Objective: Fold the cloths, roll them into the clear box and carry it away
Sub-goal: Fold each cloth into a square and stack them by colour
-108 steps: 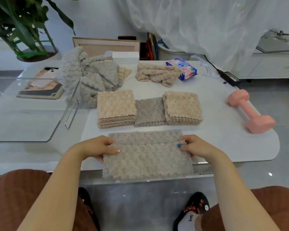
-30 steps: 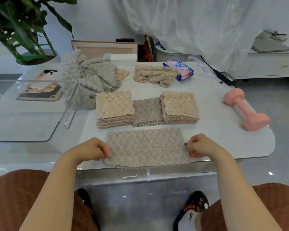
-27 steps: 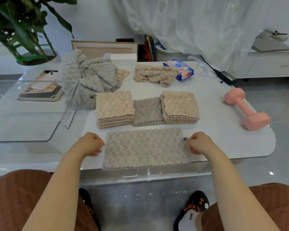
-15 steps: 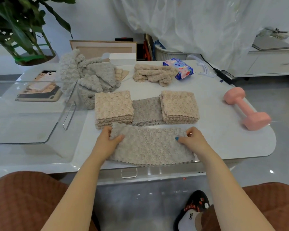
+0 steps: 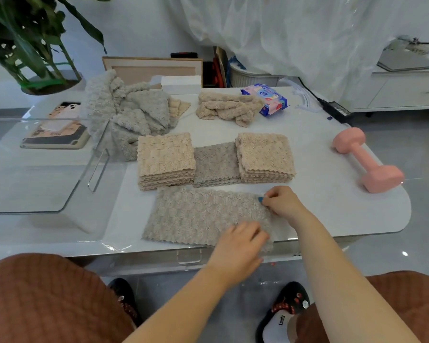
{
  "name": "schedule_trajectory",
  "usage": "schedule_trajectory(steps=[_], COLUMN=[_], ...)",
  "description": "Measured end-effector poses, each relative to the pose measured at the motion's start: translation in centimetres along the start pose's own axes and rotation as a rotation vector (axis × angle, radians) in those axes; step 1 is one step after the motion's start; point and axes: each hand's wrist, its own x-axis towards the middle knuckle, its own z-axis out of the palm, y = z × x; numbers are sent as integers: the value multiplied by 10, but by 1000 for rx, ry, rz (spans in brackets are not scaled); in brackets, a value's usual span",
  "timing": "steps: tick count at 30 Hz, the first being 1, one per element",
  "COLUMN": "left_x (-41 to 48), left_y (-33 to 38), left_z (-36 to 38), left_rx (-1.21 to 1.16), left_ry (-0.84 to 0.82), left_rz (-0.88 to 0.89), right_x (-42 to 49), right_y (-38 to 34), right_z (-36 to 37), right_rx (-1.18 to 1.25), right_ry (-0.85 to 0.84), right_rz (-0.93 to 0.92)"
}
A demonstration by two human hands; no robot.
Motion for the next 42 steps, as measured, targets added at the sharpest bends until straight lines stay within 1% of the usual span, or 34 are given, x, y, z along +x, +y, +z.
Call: schedule_trajectory(steps=[1,3,5,7,9,12,14,15,17,19,22,23,25,27,29,31,33,35,36,39,42], left_x=[2,6,11,12,11,9,4,-1,-11,-25,-40,-46,-53,-58,-61,-63,-62,-61,-60,-59,-56], left_y=[5,9,10,11,12,18,18,16,10,-2,-24,-32,-47,-61,-76,-92,-105,-114,-116,-119,-122], left_z=[7,14,14,10,0,-21,-38,-46,-60,-69,-80,-84,-91,-98,-98,-92,-84,-76,-74,-72,-74], left_rx=[59,126,129,57,-150,-602,-859,-945,-1064,-1139,-1209,-1234,-1273,-1252,-1155,-978,-748,-534,-470,-395,-332], left_ry=[-48,-64,-23,36,54,-10,-29,-24,1,42,161,209,259,262,252,242,220,177,163,102,-13], left_rz=[-20,-72,-76,-74,-169,-367,-437,-469,-544,-633,-828,-898,-993,-1042,-1089,-1133,-1127,-1089,-1073,-1069,-1058], right_x=[1,-2,-9,-19,-28,-40,-48,-51,-57,-57,-48,-43,-36,-29,-22,-13,-5,2,4,9,11], right_y=[2,4,6,8,13,18,11,3,-15,-34,-55,-61,-72,-81,-88,-92,-94,-93,-91,-84,-82], right_z=[-1,-5,-13,-24,-38,-61,-72,-75,-75,-66,-33,-18,8,30,48,64,78,89,92,98,96], right_rx=[7,59,118,165,199,151,122,123,101,-18,-220,-263,-301,-280,-274,-329,-382,-416,-433,-469,-498], right_ry=[5,-1,-40,-83,-122,-204,-256,-287,-371,-456,-545,-560,-537,-481,-415,-351,-313,-298,-296,-332,-360], right_rz=[-3,-20,-42,-51,-55,-58,-67,-84,-155,-225,-254,-273,-317,-344,-369,-417,-440,-450,-456,-451,-469])
